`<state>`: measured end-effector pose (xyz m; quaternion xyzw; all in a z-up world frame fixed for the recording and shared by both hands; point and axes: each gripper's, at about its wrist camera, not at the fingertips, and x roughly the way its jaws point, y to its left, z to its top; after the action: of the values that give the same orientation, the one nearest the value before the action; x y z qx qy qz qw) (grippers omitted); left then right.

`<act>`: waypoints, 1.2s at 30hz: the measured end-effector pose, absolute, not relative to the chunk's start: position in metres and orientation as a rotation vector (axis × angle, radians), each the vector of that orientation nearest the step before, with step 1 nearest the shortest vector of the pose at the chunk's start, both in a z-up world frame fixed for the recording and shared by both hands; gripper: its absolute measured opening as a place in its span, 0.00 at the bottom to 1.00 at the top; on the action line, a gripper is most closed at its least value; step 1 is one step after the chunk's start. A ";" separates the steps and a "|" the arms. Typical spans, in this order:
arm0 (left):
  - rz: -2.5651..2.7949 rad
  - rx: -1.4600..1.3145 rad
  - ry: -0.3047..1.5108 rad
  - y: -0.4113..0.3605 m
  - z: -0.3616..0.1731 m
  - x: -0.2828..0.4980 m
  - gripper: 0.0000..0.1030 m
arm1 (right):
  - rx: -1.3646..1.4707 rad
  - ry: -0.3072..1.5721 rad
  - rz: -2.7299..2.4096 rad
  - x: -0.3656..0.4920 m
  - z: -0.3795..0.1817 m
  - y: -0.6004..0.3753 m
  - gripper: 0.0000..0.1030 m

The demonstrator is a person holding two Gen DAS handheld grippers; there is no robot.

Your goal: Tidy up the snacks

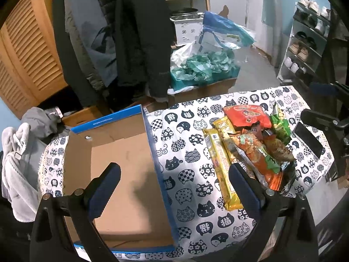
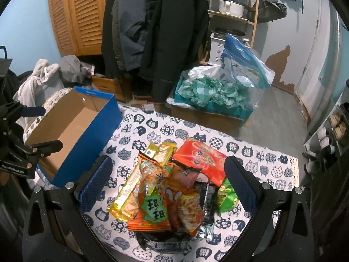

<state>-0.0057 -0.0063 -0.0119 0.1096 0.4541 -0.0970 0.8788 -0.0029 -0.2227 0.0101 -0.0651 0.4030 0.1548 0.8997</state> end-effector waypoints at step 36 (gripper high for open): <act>-0.211 0.233 0.967 -0.009 -0.019 -0.009 0.98 | -0.135 0.840 0.325 -0.002 0.011 -0.221 0.97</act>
<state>-0.0093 -0.0094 -0.0188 0.1114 0.4629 -0.1009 0.8736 -0.0021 -0.2208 0.0113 -0.0654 0.4055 0.1571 0.8981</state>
